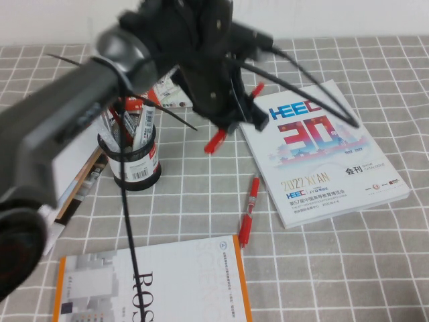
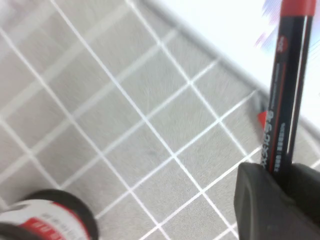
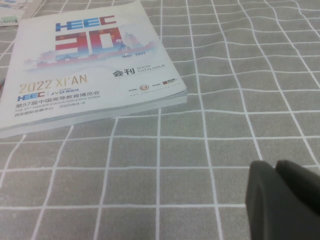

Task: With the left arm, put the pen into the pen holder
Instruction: Pick up the pen on the table, then place the pen onto the pen holder

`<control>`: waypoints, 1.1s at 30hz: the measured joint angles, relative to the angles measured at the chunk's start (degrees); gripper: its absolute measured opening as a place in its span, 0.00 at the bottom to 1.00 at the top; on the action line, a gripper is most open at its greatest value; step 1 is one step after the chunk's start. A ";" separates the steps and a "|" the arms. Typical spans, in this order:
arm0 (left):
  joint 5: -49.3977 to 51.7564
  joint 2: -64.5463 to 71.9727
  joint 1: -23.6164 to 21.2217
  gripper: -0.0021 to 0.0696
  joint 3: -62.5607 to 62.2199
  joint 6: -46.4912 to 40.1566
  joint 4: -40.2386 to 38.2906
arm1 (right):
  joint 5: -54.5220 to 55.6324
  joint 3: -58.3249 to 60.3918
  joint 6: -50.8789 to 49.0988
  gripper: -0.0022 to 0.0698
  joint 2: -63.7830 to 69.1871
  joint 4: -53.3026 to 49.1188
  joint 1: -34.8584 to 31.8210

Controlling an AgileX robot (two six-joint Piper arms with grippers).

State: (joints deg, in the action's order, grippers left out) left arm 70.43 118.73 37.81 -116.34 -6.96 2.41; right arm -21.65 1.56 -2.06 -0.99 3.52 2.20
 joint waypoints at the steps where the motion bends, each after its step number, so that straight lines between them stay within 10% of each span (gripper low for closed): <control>1: 0.00 -1.18 0.42 0.12 0.00 0.00 0.67 | 0.00 0.00 0.00 0.01 0.00 0.00 0.00; 16: -5.71 -17.36 5.65 0.12 9.90 1.89 1.18 | 0.00 0.00 0.00 0.01 0.00 0.10 0.00; 33: -50.44 -52.52 5.12 0.12 60.21 20.01 16.11 | 0.00 0.00 0.00 0.01 0.00 0.19 0.00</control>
State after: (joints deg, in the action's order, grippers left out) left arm 19.99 66.21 42.94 -56.13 13.05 18.53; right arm -21.65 1.56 -2.06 -0.99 3.71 2.20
